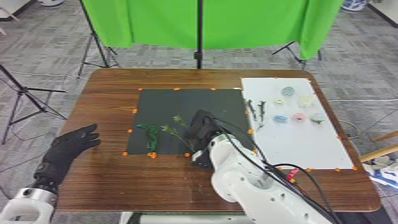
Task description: Arrange flowers
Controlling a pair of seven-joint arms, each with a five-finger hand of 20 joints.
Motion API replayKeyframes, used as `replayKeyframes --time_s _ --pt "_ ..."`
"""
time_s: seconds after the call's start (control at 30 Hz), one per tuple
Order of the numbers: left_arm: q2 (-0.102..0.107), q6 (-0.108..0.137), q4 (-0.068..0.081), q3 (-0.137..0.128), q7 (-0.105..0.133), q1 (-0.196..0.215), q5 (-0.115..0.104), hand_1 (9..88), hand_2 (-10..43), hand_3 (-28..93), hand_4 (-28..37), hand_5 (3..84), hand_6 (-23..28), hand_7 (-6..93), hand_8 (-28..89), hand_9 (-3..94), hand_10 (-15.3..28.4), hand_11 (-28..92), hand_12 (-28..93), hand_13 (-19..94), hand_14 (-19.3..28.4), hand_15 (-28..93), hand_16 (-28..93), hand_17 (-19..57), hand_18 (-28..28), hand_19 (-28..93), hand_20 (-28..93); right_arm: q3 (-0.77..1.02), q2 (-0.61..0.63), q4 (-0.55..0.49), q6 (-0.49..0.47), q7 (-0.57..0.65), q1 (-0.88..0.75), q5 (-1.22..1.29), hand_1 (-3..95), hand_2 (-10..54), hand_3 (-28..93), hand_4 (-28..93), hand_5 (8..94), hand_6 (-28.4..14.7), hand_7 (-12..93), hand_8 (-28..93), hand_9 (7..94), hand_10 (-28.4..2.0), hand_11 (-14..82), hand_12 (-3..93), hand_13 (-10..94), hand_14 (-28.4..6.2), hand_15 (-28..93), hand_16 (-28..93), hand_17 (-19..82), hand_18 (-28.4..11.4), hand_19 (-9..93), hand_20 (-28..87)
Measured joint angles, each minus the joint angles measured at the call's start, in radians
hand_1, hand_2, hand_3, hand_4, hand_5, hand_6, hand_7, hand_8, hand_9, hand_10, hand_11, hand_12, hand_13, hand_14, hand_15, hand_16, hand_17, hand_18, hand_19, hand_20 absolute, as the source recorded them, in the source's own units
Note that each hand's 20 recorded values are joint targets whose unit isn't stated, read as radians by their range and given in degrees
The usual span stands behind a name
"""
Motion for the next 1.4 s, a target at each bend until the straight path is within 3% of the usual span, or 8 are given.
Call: replayKeyframes --time_s 0.7,1.4 --pt "-0.002 -0.023 -0.001 -0.005 -0.02 -0.001 0.005 26.4 -0.9 66 -19.2 44.9 6.3 6.7 -5 42.6 13.9 16 12 37 19.0 19 2 9.2 14.5 11 19 -0.004 -0.007 0.016 0.019 -0.001 0.012 0.069 49.0 -9.5 56 -7 87.3 -4.8 18 14 93.7 -11.5 41.3 24.2 94 -1.4 68 27 75 -10.1 93 48" --pt "-0.001 -0.037 -0.001 -0.009 -0.03 0.0 0.01 26.7 -0.8 65 -18.8 44.8 6.4 6.6 -5 42.6 13.8 16 12 37 19.0 20 2 9.1 14.5 11 19 0.003 -0.006 0.022 0.066 -0.027 0.008 -0.037 52.2 -9.5 54 -7 87.5 -4.2 20 16 93.7 -11.5 41.5 24.9 94 -1.2 68 27 74 -11.0 93 49"
